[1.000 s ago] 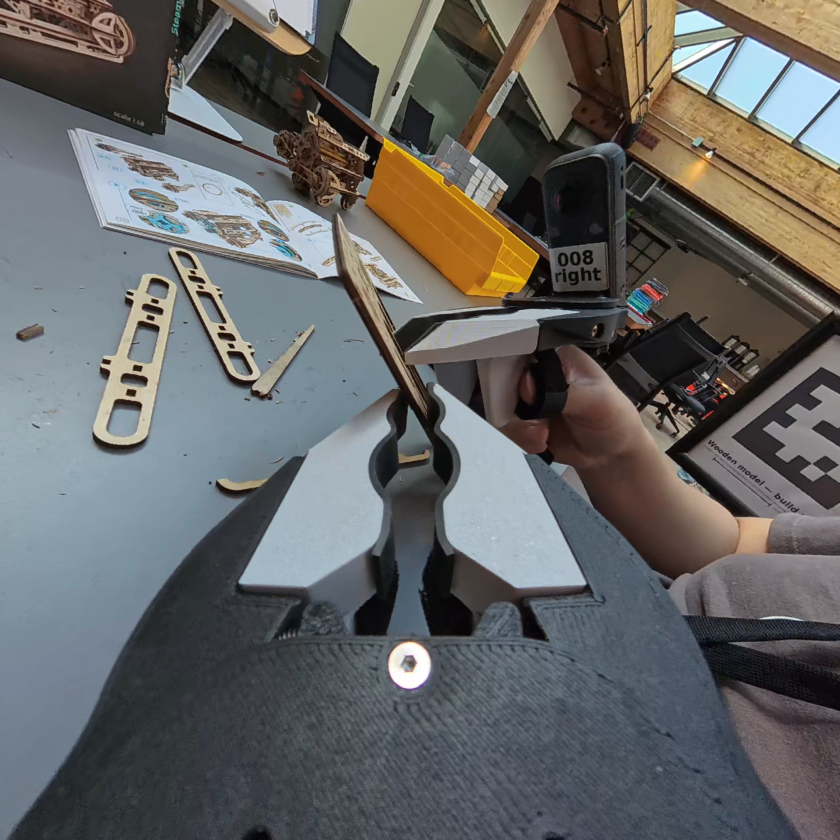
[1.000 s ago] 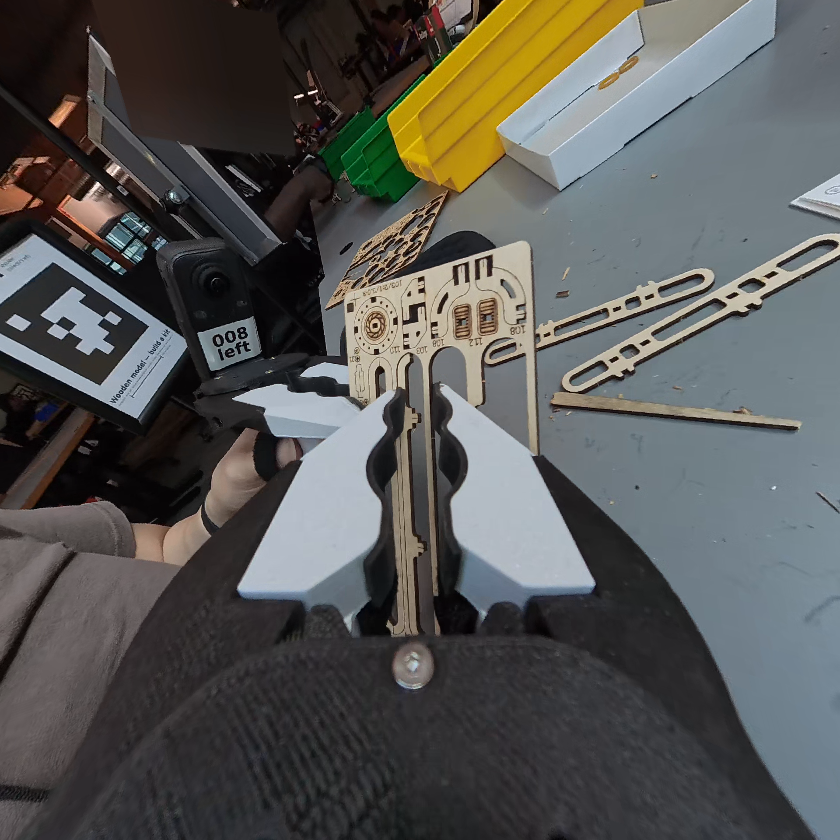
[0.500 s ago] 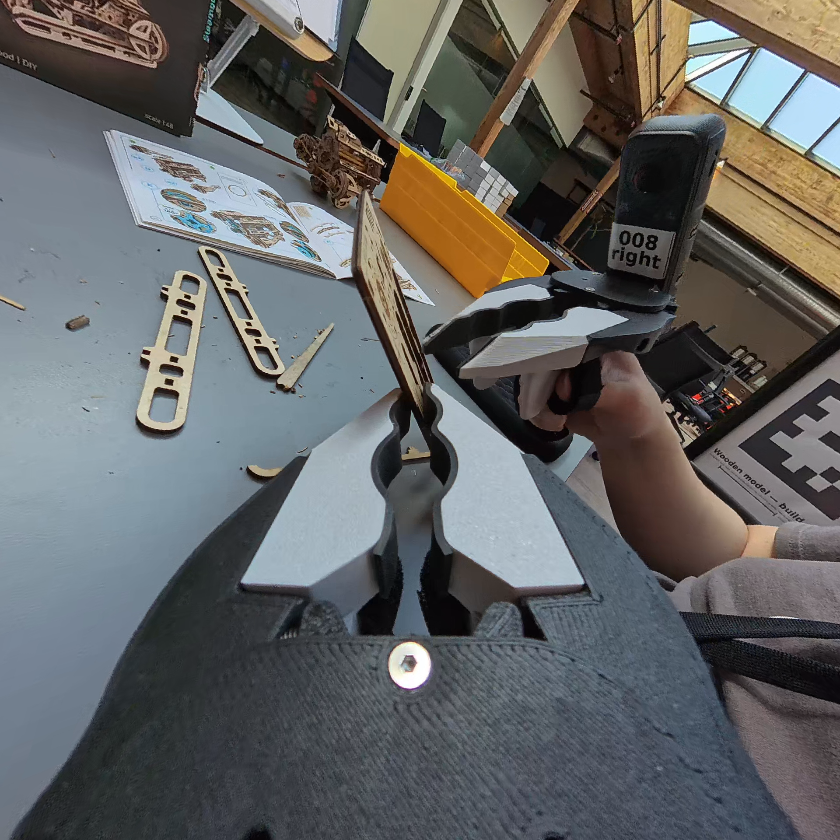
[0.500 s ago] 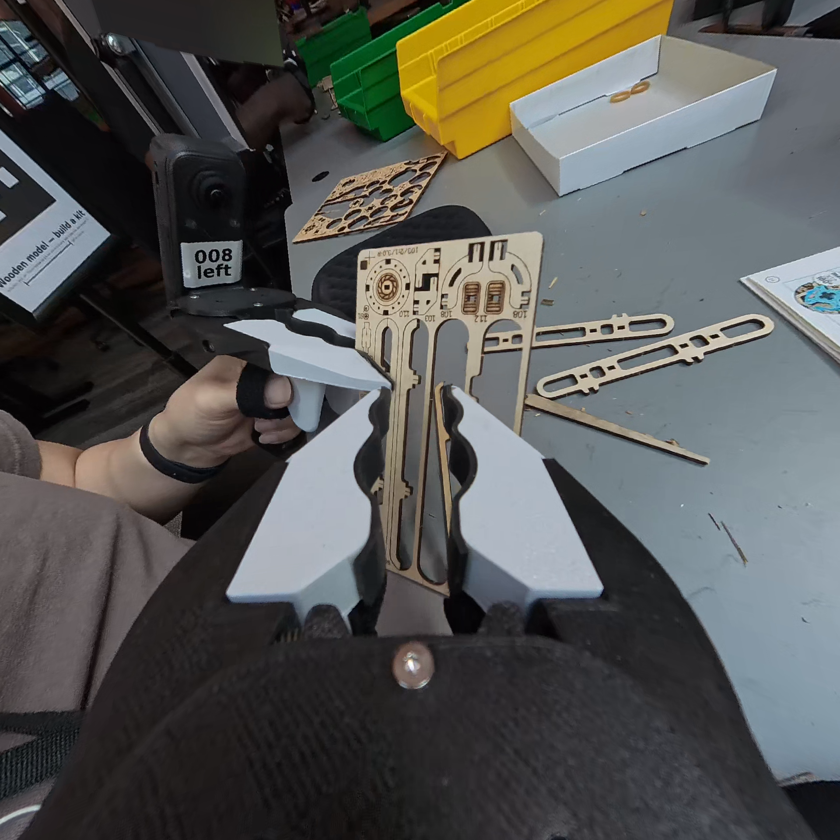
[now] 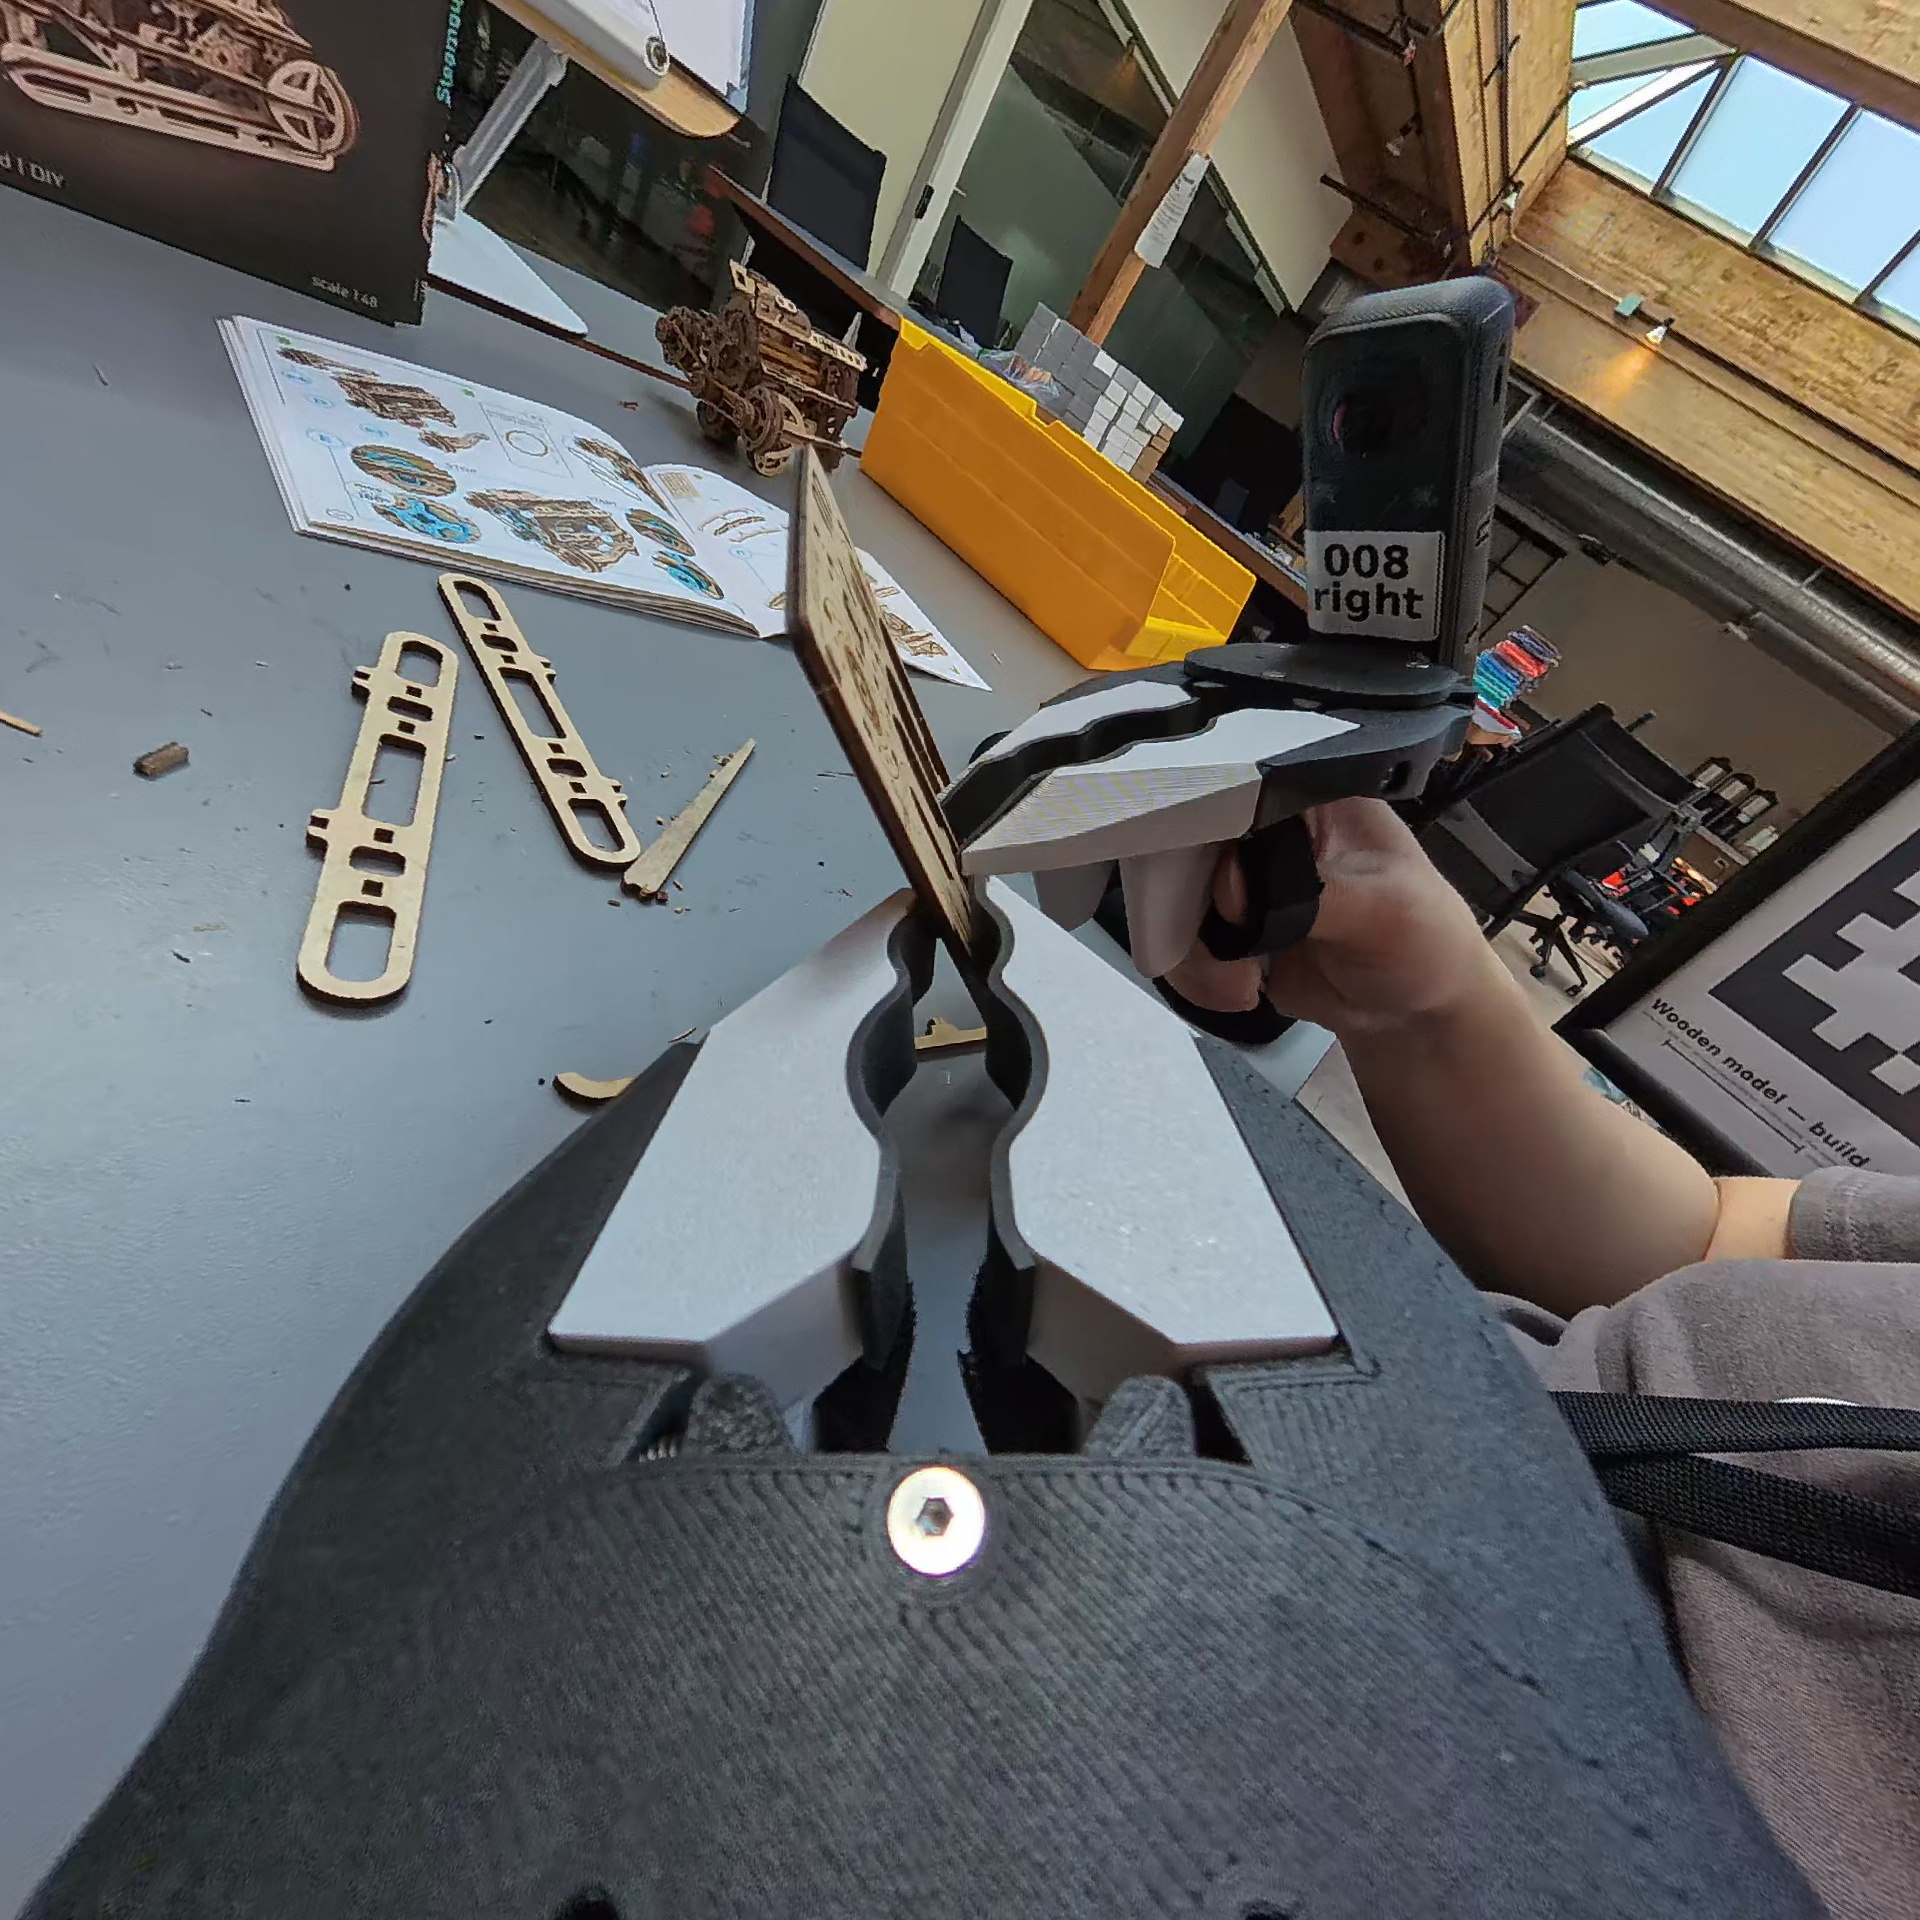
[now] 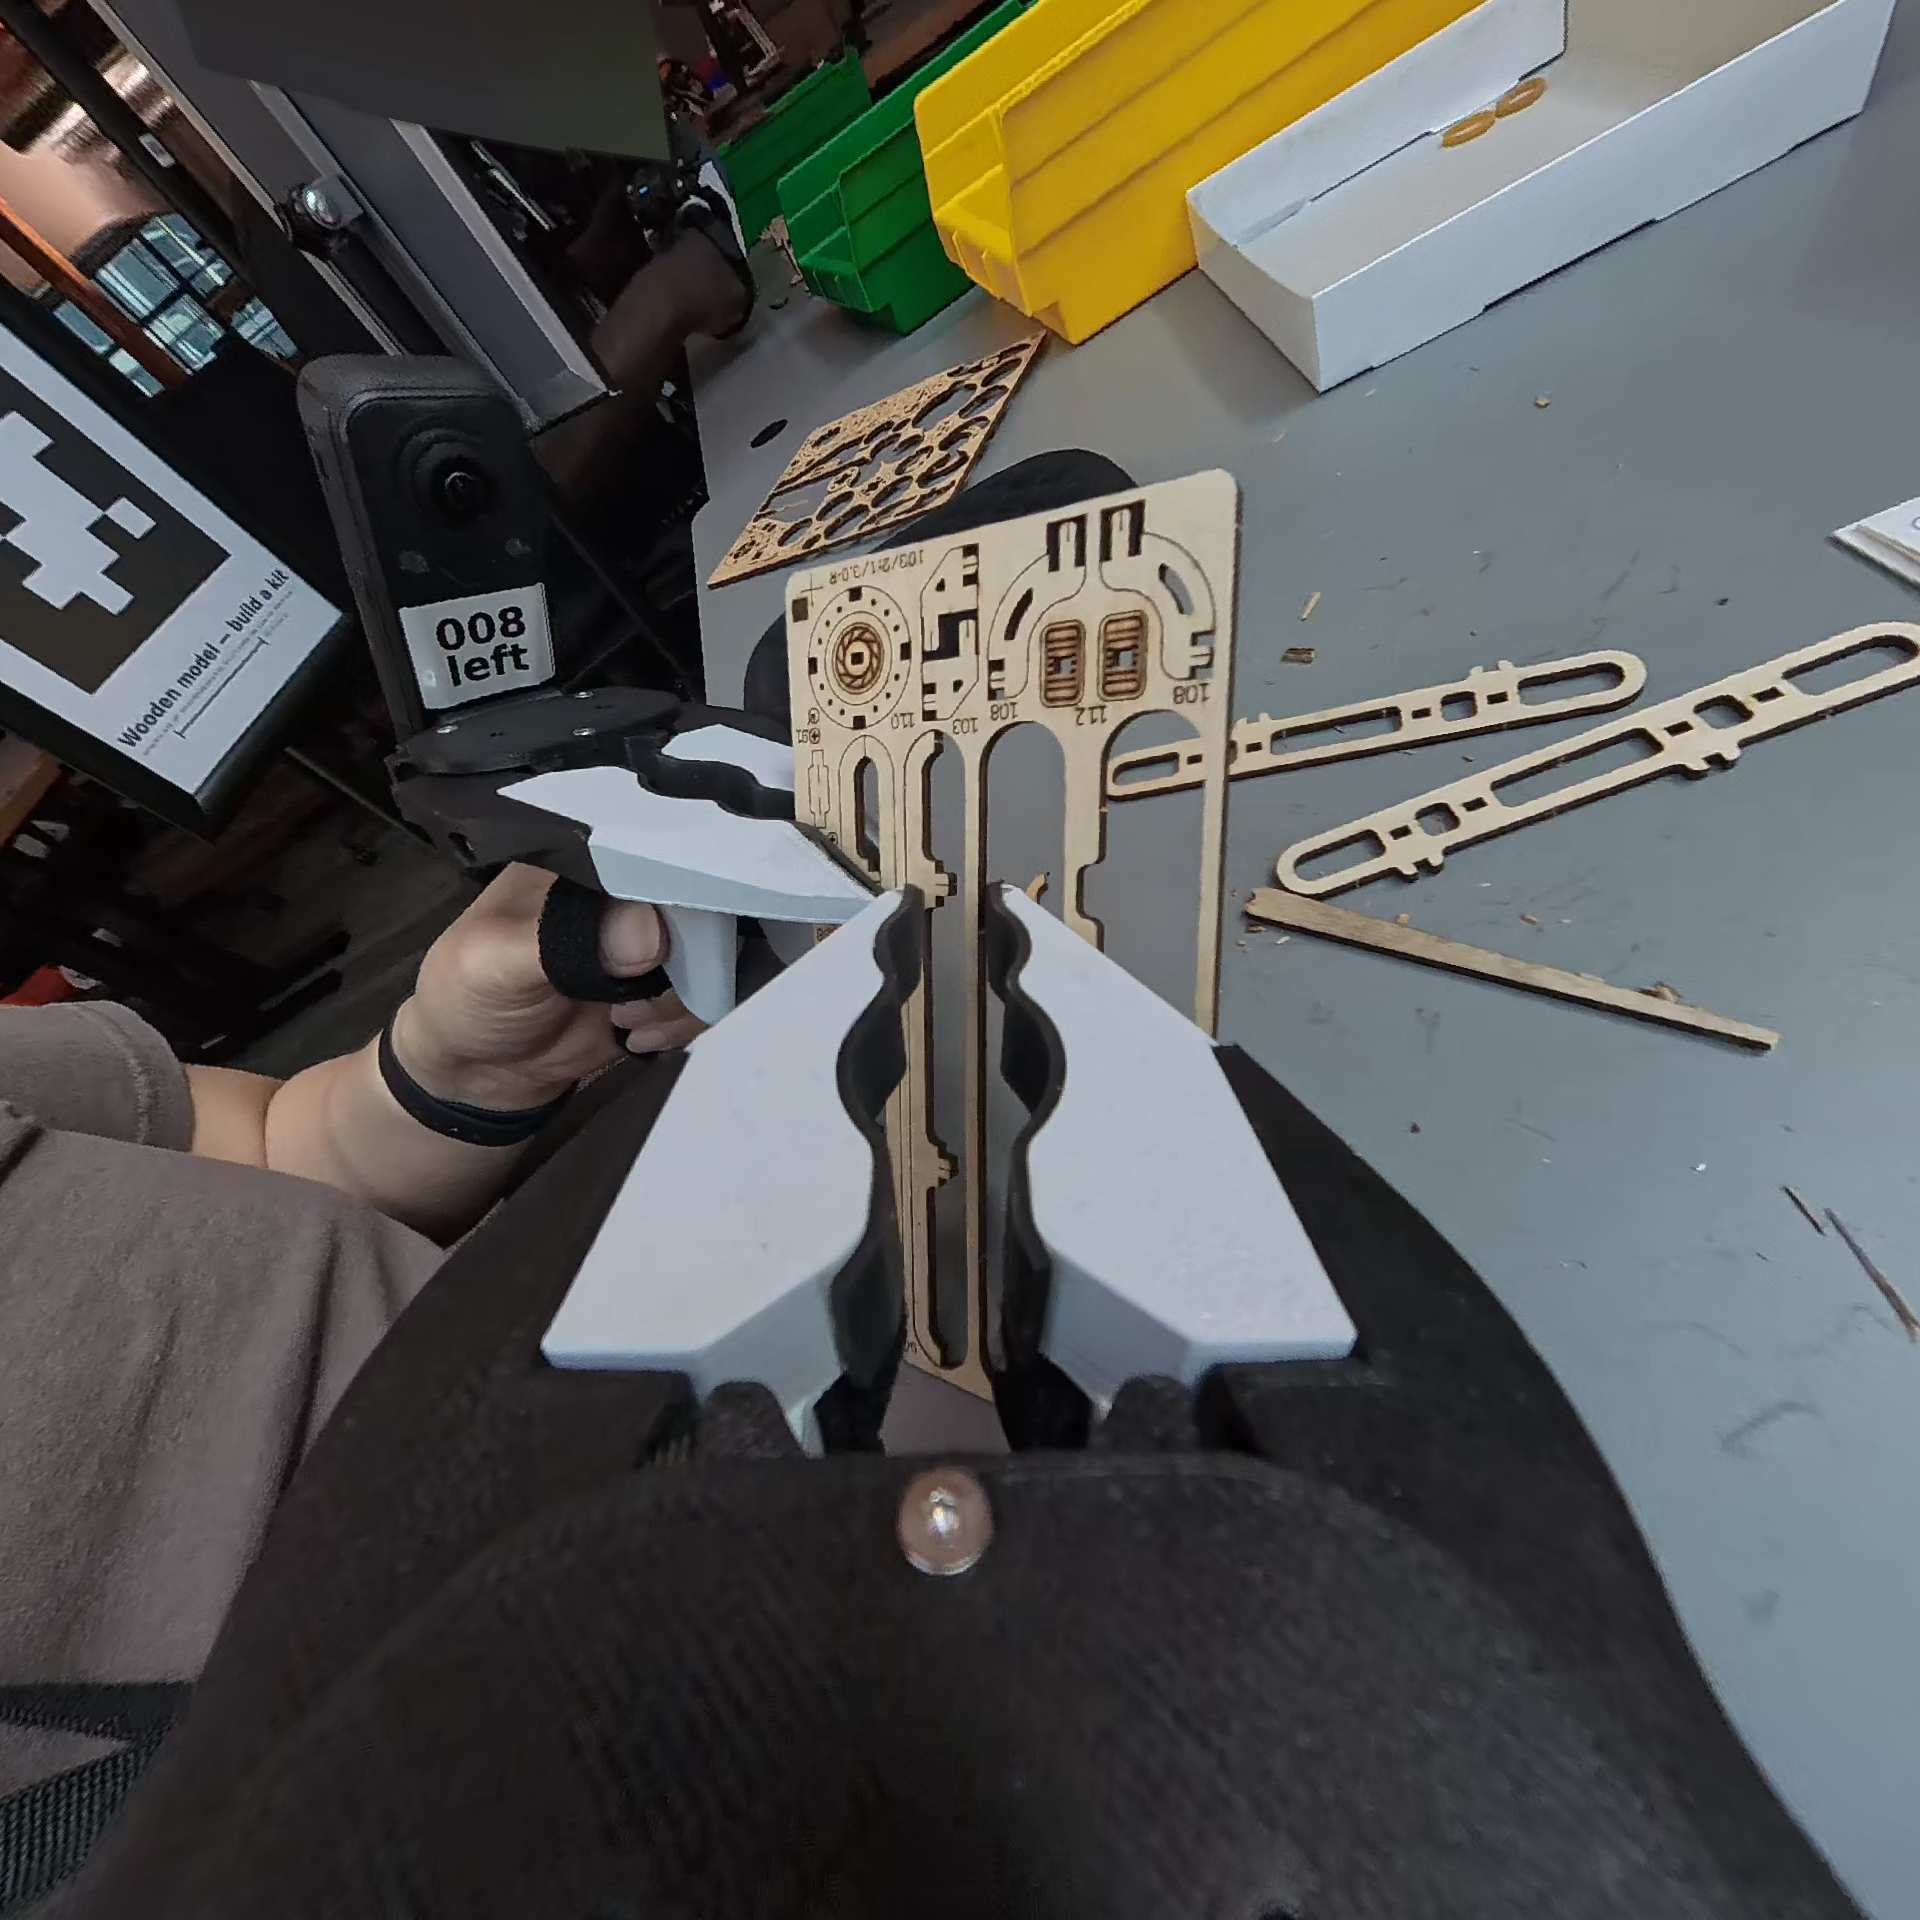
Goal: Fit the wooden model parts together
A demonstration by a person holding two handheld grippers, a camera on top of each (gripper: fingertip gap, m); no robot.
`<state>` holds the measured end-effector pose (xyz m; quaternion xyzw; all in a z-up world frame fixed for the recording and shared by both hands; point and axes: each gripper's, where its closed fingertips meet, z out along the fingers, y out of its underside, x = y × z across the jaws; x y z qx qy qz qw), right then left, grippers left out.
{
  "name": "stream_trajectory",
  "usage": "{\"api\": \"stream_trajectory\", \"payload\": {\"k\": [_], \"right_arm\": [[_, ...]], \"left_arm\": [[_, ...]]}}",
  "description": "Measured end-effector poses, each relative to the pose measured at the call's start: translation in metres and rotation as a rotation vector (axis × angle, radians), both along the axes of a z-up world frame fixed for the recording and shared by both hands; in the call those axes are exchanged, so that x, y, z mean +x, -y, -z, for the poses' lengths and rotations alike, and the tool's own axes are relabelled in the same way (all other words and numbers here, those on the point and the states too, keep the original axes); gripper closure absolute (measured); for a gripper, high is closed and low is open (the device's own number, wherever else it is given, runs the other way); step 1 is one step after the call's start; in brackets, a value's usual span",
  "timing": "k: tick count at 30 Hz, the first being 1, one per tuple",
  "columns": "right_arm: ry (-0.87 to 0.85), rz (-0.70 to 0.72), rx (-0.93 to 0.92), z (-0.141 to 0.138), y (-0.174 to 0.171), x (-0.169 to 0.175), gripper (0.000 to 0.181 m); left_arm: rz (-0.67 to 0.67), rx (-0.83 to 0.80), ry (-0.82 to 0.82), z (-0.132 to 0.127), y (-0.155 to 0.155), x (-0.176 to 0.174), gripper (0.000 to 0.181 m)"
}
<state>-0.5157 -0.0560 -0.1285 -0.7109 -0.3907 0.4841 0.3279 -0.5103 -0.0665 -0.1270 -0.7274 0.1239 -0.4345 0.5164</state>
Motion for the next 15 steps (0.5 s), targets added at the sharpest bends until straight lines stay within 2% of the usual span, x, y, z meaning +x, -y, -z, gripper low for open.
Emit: {"api": "stream_trajectory", "payload": {"k": [7, 15], "right_arm": [[0.03, 0.061, 0.057, 0.0058, -0.0022, 0.0007, 0.171], [-0.026, 0.063, 0.028, 0.0035, 0.0019, -0.0002, 0.174]], "left_arm": [[-0.019, -0.045, 0.002, 0.0049, -0.0039, -0.0011, 0.177], [0.013, -0.039, 0.04, 0.0008, -0.0014, 0.0012, 0.179]]}}
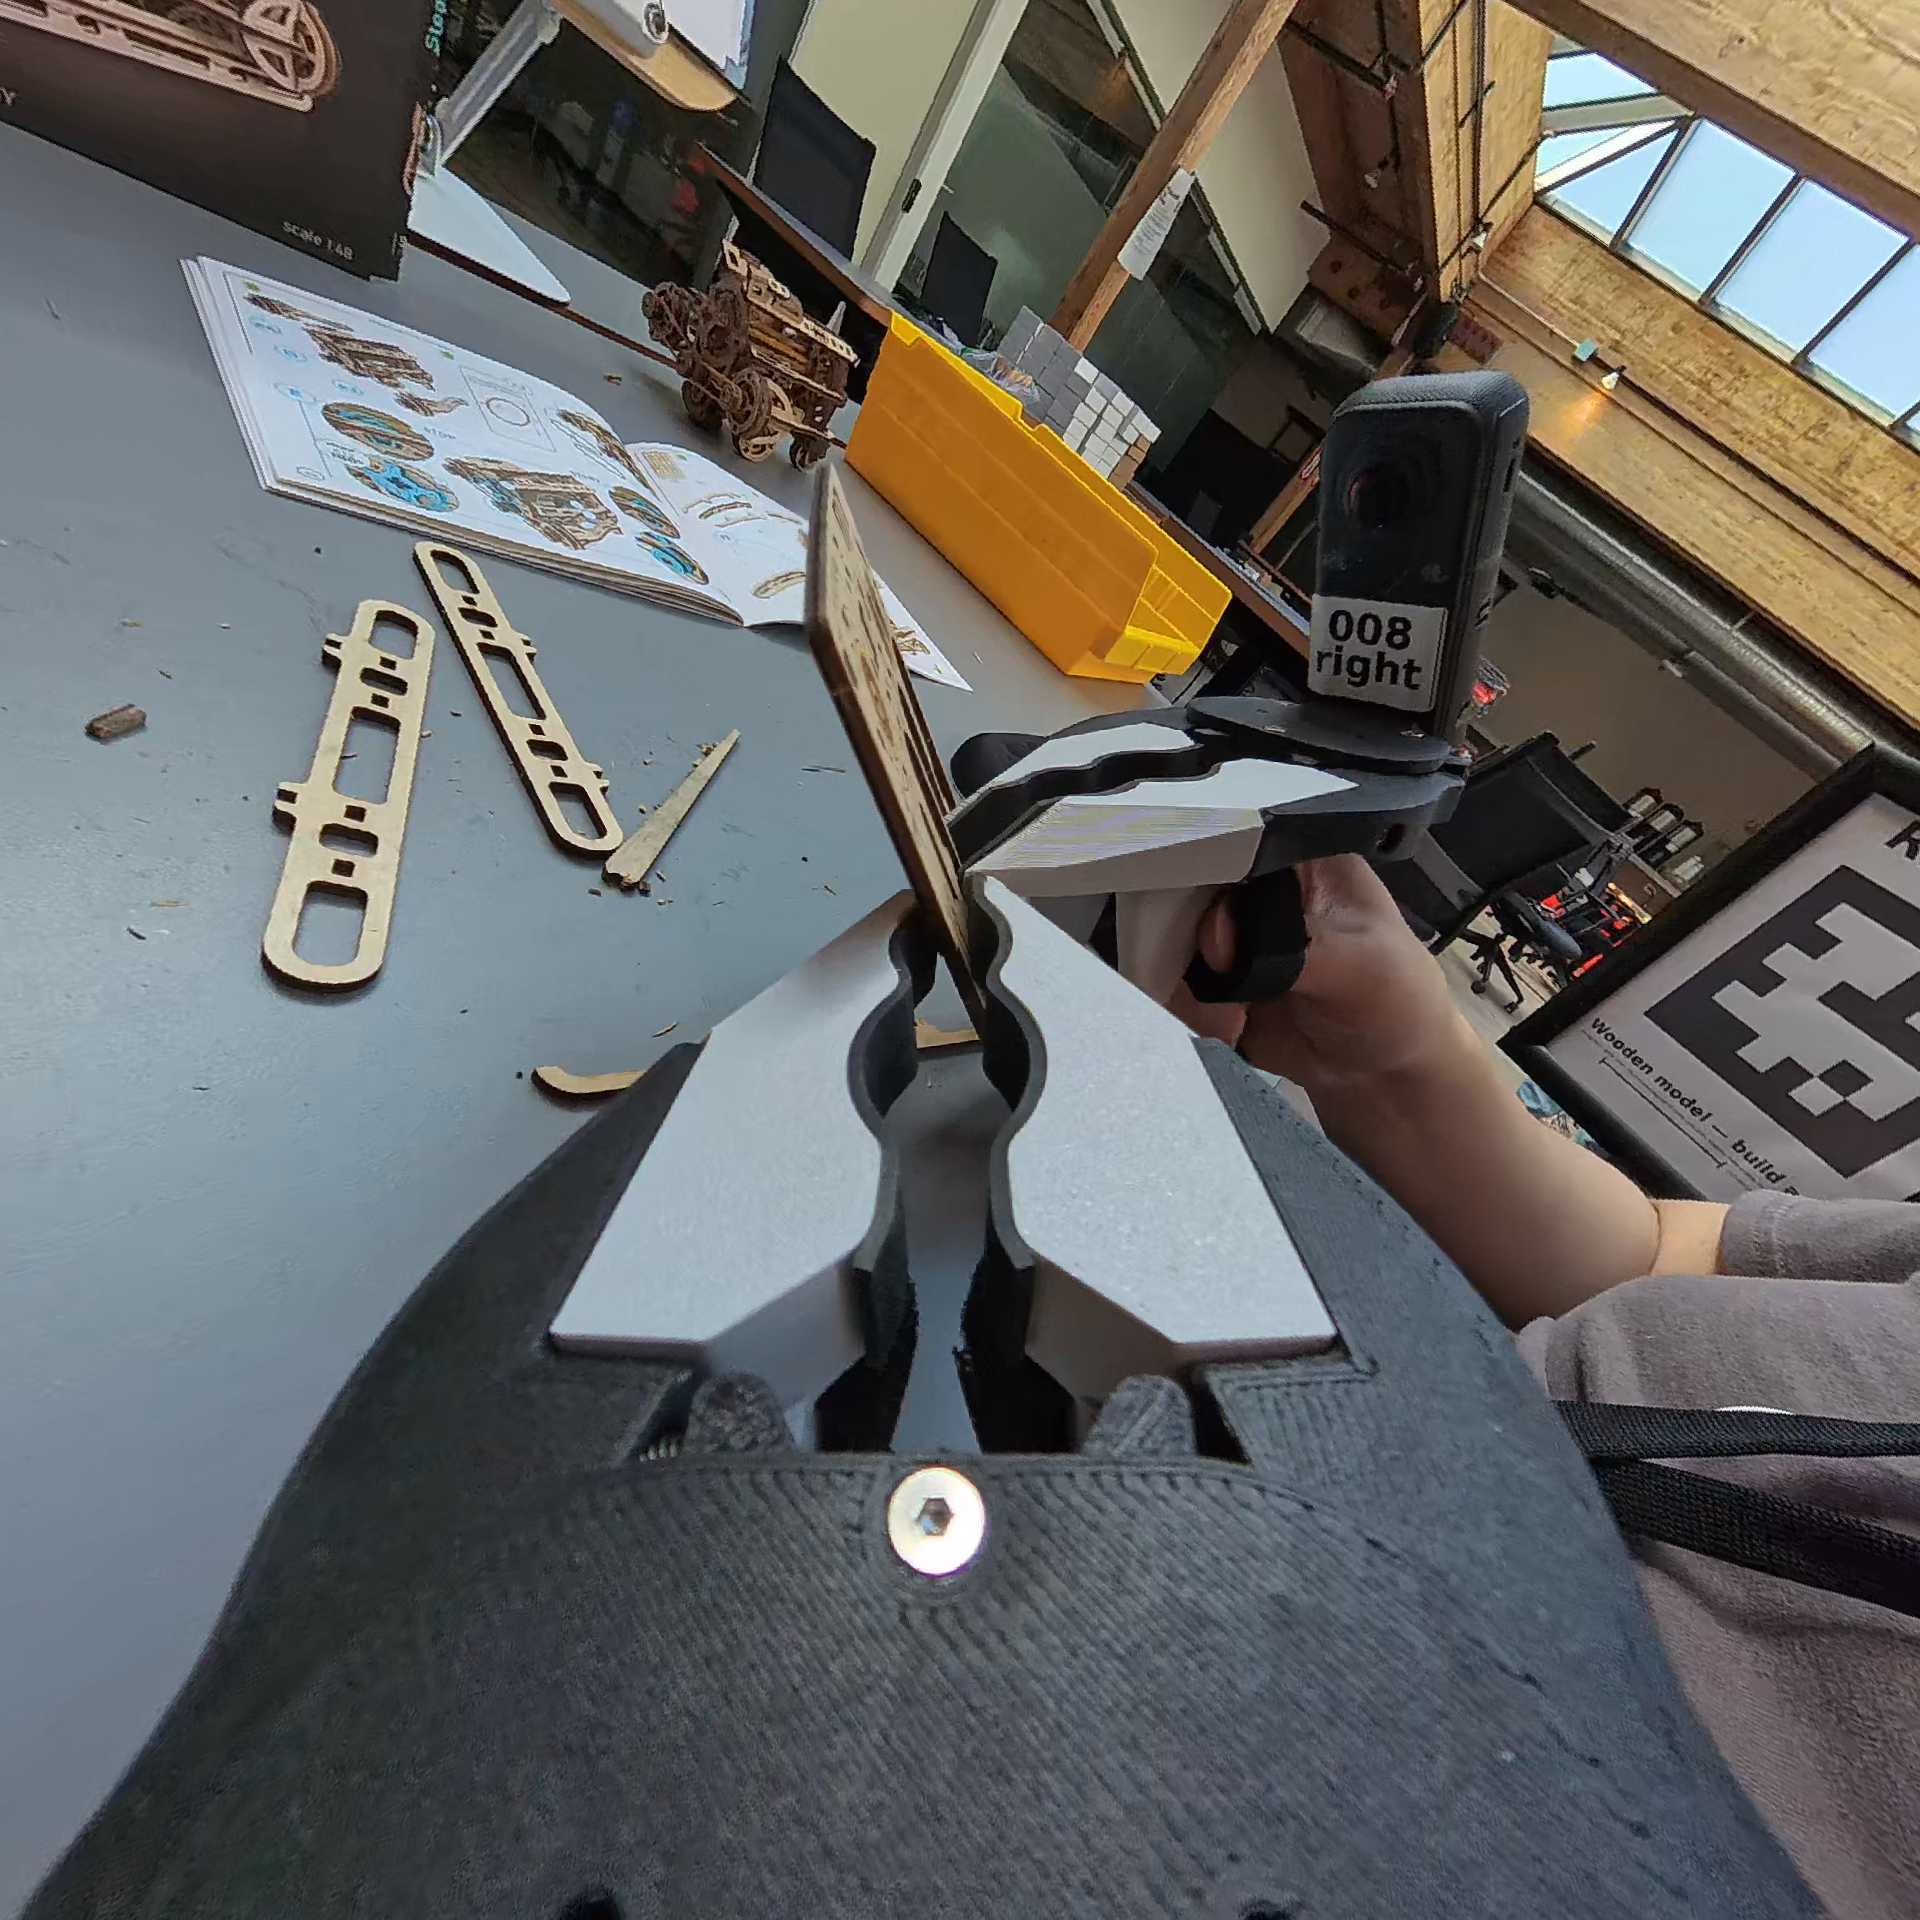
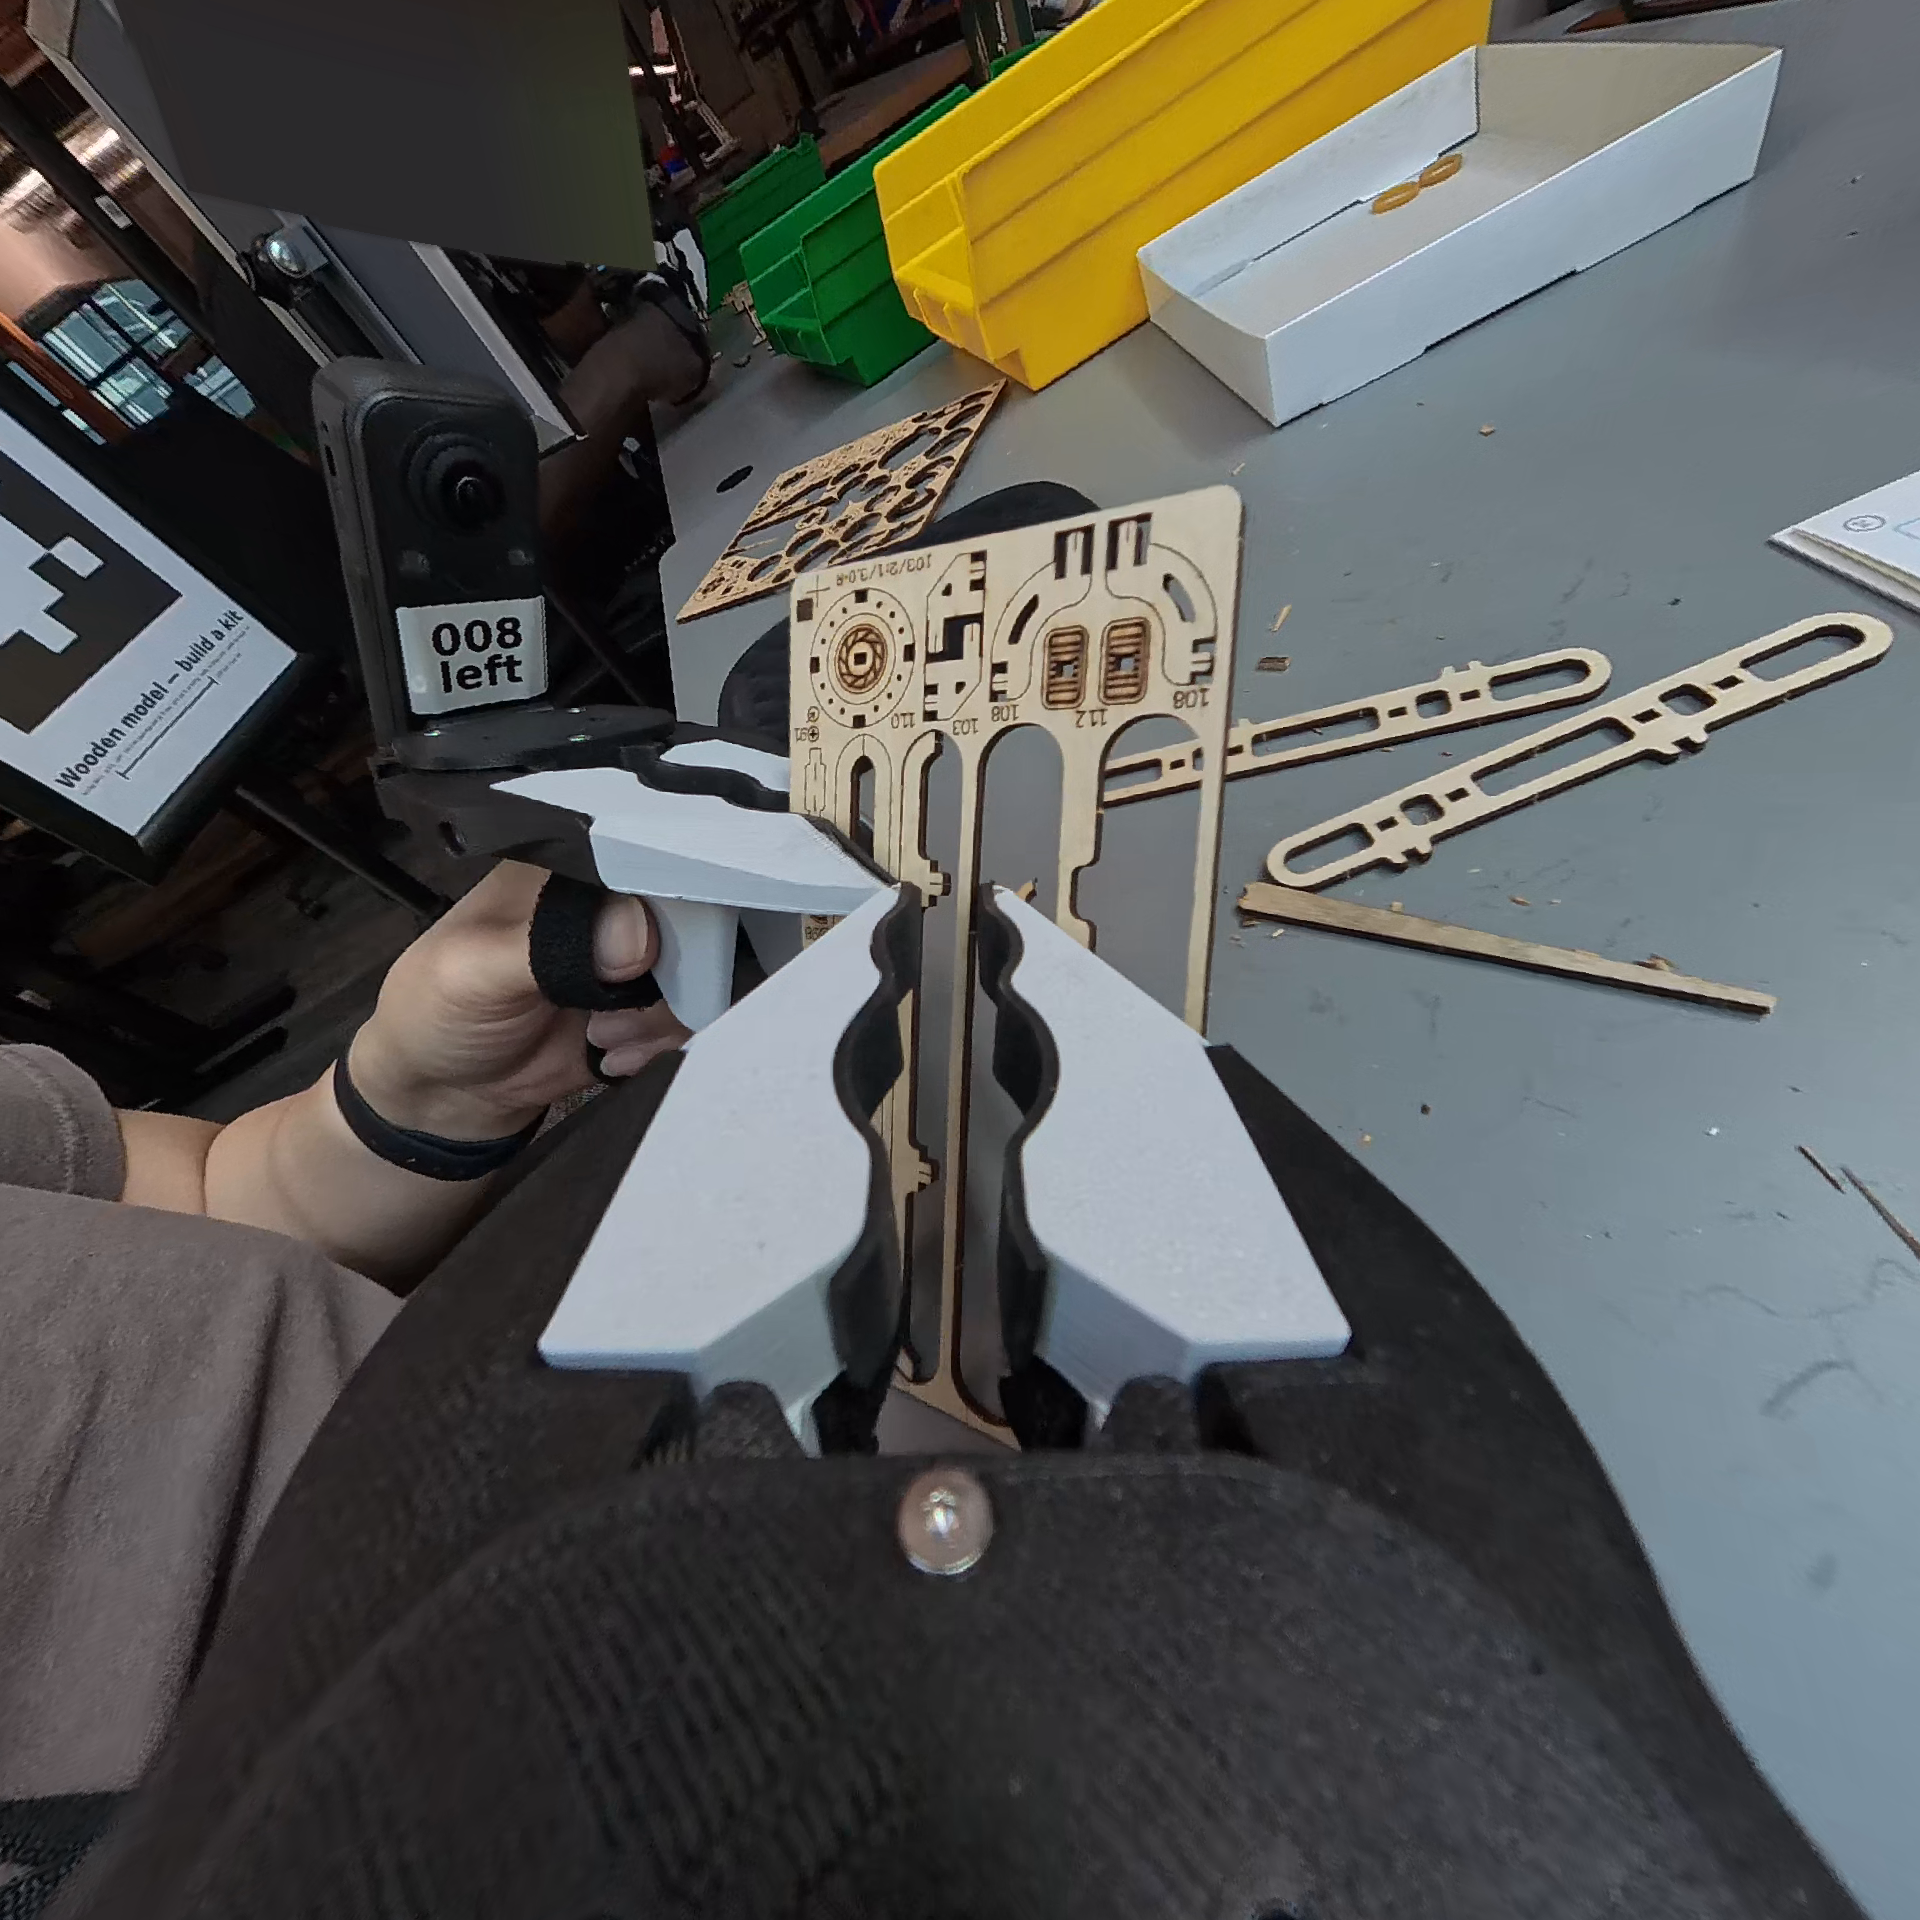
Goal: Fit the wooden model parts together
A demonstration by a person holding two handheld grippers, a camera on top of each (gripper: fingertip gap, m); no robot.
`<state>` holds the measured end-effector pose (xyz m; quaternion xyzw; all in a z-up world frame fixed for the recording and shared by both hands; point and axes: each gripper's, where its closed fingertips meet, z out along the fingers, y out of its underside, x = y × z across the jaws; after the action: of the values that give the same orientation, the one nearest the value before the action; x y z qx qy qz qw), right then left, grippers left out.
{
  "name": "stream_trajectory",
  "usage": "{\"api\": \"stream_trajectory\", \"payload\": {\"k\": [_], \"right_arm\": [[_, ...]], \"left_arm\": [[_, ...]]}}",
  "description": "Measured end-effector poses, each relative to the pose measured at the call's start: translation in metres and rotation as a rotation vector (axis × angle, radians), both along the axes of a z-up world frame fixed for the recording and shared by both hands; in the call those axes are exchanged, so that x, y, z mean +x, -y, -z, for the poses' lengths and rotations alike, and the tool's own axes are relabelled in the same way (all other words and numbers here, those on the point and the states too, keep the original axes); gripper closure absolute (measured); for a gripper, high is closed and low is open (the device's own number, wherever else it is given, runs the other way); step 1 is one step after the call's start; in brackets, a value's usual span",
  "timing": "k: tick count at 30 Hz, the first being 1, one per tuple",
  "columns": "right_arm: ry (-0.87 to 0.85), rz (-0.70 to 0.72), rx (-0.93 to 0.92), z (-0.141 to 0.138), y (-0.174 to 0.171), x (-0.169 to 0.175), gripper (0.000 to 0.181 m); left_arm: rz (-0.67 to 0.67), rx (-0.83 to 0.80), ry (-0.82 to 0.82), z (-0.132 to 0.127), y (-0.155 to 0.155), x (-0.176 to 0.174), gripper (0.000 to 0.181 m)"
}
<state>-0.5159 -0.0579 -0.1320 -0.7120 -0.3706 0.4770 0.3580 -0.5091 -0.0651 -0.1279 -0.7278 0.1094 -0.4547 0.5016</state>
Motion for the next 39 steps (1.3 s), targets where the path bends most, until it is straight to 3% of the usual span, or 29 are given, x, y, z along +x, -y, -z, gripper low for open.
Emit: {"api": "stream_trajectory", "payload": {"k": [28, 39], "right_arm": [[-0.03, -0.057, -0.031, -0.0003, 0.0042, 0.0017, 0.173], [0.129, -0.099, 0.092, 0.0071, 0.0076, 0.002, 0.173]], "left_arm": [[0.06, 0.012, -0.024, 0.0015, 0.0069, 0.005, 0.178], [0.036, 0.026, -0.079, 0.0075, 0.0099, 0.0053, 0.178]]}}
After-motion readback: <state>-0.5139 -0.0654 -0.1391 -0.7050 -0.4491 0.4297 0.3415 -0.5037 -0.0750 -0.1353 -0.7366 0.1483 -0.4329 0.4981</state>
